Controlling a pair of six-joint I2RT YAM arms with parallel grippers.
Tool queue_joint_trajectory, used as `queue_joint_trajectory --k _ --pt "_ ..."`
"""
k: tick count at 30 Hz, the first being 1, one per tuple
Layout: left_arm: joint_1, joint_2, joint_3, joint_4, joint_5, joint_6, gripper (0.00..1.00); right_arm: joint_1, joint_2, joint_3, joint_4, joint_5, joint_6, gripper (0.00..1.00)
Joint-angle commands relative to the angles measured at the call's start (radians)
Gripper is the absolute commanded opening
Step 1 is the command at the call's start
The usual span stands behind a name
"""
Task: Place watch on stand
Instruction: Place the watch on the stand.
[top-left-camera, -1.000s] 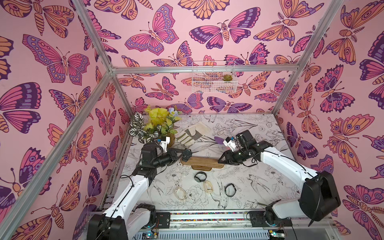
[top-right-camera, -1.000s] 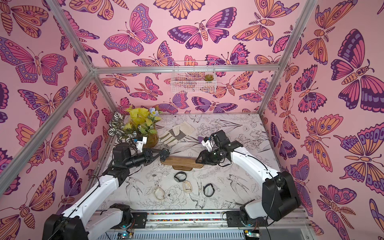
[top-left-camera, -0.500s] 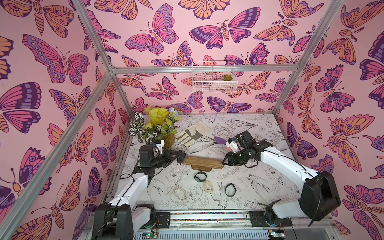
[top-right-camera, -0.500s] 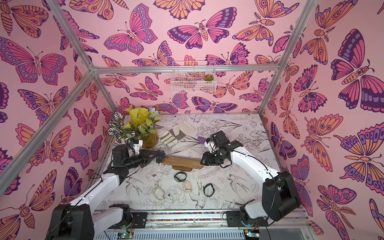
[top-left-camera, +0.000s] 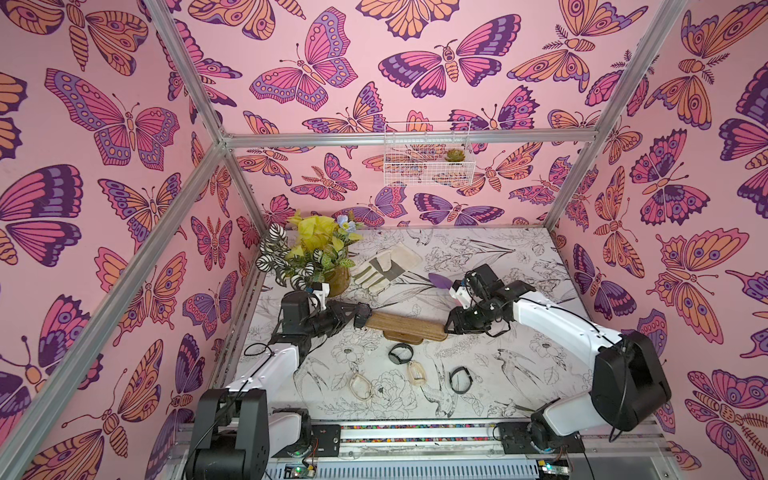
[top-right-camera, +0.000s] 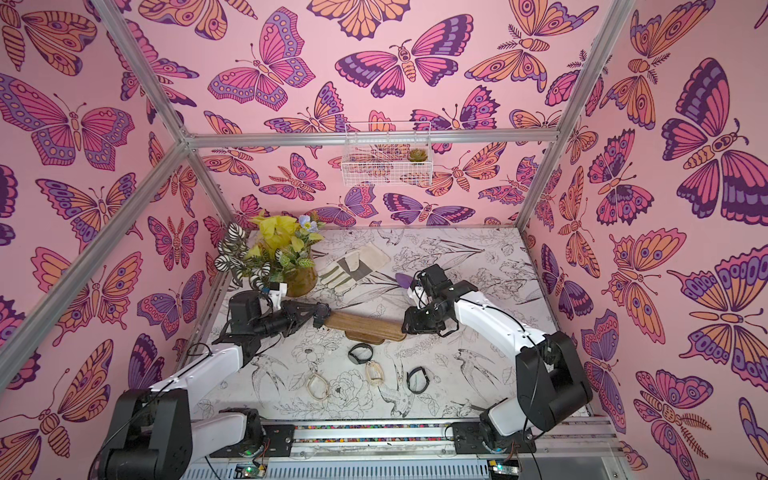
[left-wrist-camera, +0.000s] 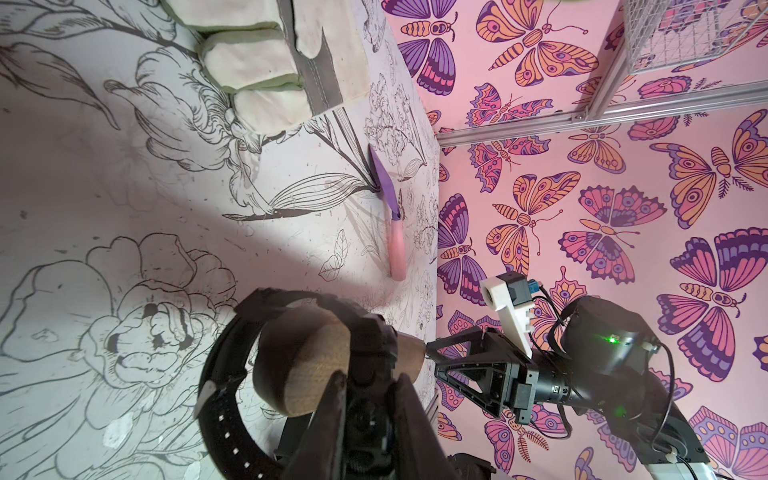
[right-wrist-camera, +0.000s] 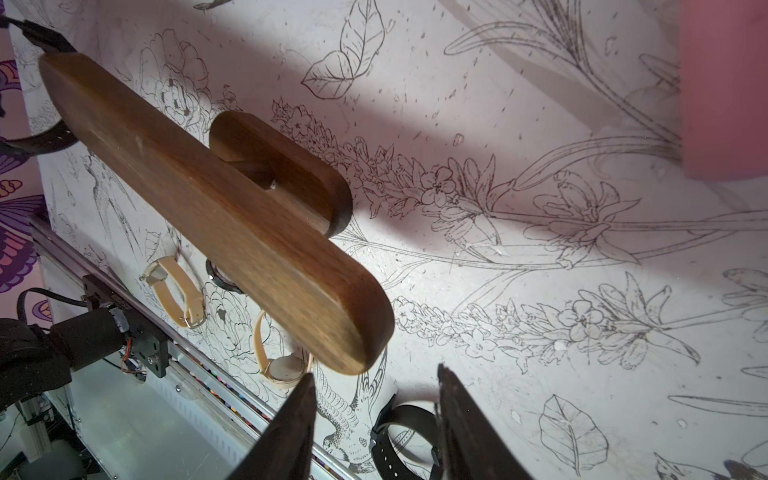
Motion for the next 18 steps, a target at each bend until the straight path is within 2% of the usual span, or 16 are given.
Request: queue_joint_trajectory --k 1,4,13,18 --pt "0.007 0.028 -0.022 0.105 0.026 -0.033 0.10 0.014 0.006 -0.009 -0.011 0.021 0.008 0.49" --pt "0.006 0.086 -0.036 0.175 0.039 -0.065 0.09 0.028 0.008 -0.010 -0.010 0.015 0.014 0.49" --pt "-0.018 0.111 -0.080 0.244 0.038 -0.073 0.10 0.043 0.031 -0.005 -0.004 0.025 0.045 0.48" --pt "-0.020 0.123 -0.096 0.247 0.063 -0.068 0.10 0.043 0.065 0.010 0.020 0.067 0.046 0.44"
